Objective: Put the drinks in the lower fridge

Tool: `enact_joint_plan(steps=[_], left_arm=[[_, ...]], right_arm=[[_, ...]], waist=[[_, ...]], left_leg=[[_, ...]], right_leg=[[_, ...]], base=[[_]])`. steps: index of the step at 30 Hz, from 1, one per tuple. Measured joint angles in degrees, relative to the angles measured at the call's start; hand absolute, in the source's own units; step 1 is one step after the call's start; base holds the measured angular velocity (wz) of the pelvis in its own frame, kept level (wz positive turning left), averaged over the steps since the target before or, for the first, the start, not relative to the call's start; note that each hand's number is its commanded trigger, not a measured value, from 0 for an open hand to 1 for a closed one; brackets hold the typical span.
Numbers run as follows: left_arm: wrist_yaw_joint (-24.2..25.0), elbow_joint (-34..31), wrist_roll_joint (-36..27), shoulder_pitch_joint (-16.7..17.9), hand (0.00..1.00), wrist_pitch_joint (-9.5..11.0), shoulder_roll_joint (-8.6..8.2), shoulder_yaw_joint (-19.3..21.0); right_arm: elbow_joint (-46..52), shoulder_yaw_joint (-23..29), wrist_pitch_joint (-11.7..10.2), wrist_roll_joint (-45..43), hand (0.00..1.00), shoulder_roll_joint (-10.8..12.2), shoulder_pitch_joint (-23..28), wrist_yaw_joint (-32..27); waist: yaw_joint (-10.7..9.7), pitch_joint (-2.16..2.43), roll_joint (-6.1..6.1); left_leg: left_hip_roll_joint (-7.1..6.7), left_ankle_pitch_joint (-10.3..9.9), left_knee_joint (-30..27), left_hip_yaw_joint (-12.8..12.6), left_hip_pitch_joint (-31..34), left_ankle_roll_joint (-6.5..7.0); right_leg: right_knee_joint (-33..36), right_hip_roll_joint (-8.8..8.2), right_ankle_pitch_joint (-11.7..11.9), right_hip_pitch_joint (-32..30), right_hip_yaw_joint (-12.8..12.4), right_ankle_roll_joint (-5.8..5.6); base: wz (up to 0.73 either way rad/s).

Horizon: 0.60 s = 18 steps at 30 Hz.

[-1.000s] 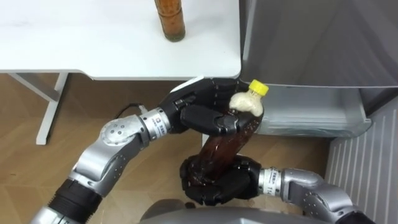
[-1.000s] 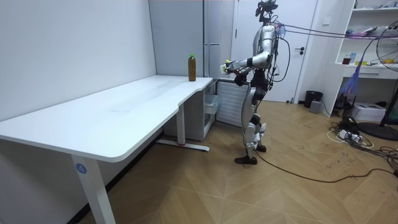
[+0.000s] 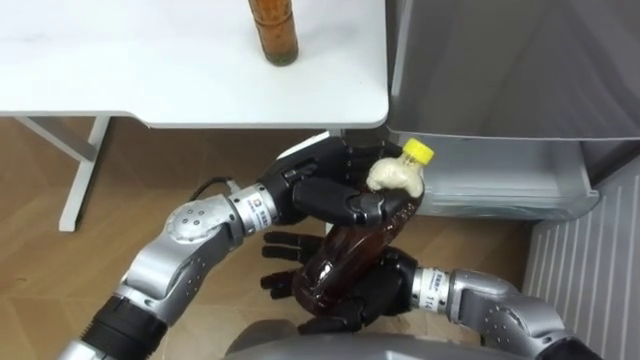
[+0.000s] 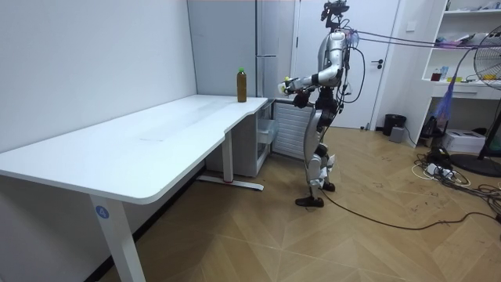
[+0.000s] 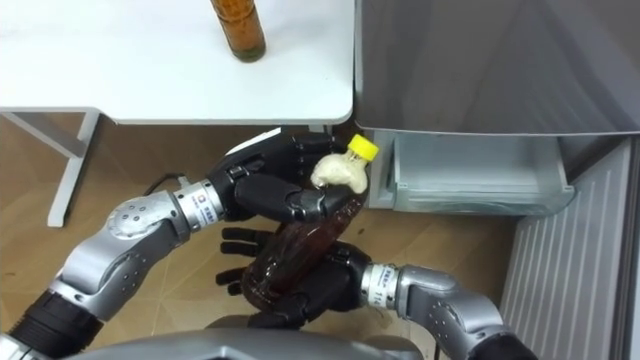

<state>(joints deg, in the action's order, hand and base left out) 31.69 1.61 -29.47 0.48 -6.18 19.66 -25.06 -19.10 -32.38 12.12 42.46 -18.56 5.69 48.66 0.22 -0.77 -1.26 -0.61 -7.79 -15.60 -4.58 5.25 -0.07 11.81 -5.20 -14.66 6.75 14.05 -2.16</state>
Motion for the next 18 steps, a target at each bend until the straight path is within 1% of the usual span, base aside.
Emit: enact_joint_plan(steps=[2, 6, 10, 13, 15, 18], left_arm=[[0.01, 0.00, -0.31, -0.01, 1.00, 0.00, 0.01, 0.25], [0.03, 0.00, -0.30, -0.01, 1.00, 0.00, 0.08, 0.55], [0.05, 0.00, -0.31, -0.01, 1.00, 0.00, -0.06, 1.45], [0.09, -0.01, -0.31, -0.02, 1.00, 0.00, 0.08, 2.13], [0.08, -0.02, -0.59, -0.04, 1.00, 0.02, 0.03, 2.50], [-0.17, -0.01, -1.95, -0.03, 1.00, 0.02, 0.00, 2.64]], right_arm=[[0.04, 0.03, -0.01, 0.81, 0.00, 0.00, -0.08, -0.02], [0.04, 0.40, 0.00, 1.84, 0.00, -0.09, -0.10, -0.03], [0.04, 1.83, -0.01, 7.69, 0.00, -0.29, -0.02, -0.07], [0.04, 2.73, 0.10, 13.14, 0.00, -0.37, -0.01, -0.42], [0.04, 2.68, 0.49, 14.57, 0.00, -0.18, 0.02, -0.59], [0.04, 2.18, 0.52, 16.63, 0.00, -0.19, 0.16, -0.75]], waist=[[-0.01, 0.07, 0.17], [0.16, 0.04, 0.38], [0.26, 0.04, 0.39], [0.25, 0.06, 0.37], [0.28, 0.10, 0.31], [1.19, 0.13, 0.25]], left_leg=[[-0.04, 0.00, 0.00, -0.01, -0.06, 0.00], [-0.03, -0.01, -0.11, -0.02, -0.01, 0.01], [-0.01, -0.05, -0.14, -0.09, -0.01, 0.07], [0.00, -0.08, -0.12, -0.20, 0.00, 0.12], [0.00, -0.08, -0.05, -0.24, -0.03, 0.12], [0.04, -0.07, -0.04, -0.38, -0.26, 0.12]], right_leg=[[-0.05, -0.04, -0.01, 0.07, 0.01, -0.01], [-0.03, -0.03, -0.01, 0.08, -0.19, -0.01], [0.00, 0.09, -0.01, -0.03, -1.04, -0.01], [0.00, 0.13, 0.00, -0.02, -1.19, -0.02], [0.04, 0.12, 0.00, 0.09, -1.20, -0.02], [0.12, 0.11, 0.01, 0.20, -1.33, 0.00]], base=[[0.00], [0.00], [-0.02], [0.00], [0.00], [-0.02]])
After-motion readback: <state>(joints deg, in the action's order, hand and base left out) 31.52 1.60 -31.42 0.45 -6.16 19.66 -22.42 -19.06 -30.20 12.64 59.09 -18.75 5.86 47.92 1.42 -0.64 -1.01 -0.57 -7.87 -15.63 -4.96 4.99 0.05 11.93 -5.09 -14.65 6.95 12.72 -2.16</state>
